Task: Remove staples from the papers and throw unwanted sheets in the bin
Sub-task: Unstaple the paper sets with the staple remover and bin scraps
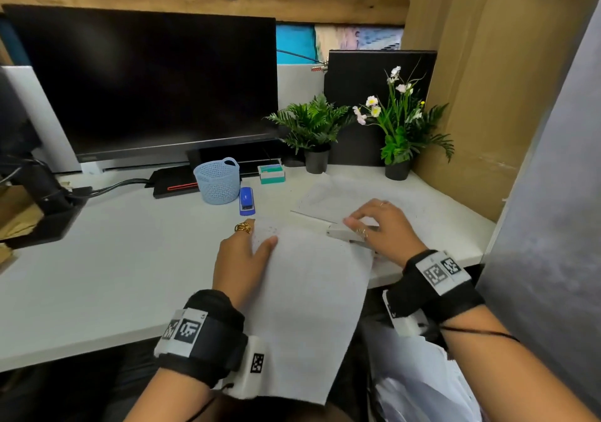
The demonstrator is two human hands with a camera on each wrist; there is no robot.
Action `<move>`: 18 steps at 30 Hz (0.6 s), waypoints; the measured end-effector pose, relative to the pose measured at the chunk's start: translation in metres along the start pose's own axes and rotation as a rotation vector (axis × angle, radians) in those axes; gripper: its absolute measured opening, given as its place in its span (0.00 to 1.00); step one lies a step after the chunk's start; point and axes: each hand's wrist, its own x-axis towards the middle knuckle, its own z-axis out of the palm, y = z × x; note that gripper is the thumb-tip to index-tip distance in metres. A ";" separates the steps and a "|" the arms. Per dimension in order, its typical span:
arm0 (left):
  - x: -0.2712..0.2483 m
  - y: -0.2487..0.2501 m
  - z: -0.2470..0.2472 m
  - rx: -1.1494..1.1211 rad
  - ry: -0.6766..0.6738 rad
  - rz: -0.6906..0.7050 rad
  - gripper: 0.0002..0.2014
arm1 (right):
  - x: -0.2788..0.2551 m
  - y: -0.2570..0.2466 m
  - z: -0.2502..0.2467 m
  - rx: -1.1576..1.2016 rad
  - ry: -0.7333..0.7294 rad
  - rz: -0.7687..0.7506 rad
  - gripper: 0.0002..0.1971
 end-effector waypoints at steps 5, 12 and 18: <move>-0.007 0.003 0.005 -0.002 0.016 0.055 0.20 | 0.035 0.001 -0.003 -0.553 -0.463 0.308 0.27; -0.024 0.007 0.019 -0.069 -0.073 0.075 0.11 | 0.041 -0.006 0.009 -0.477 -0.633 0.369 0.21; -0.028 0.013 0.025 -0.094 -0.078 0.093 0.15 | 0.016 -0.008 0.004 0.178 -0.268 0.522 0.26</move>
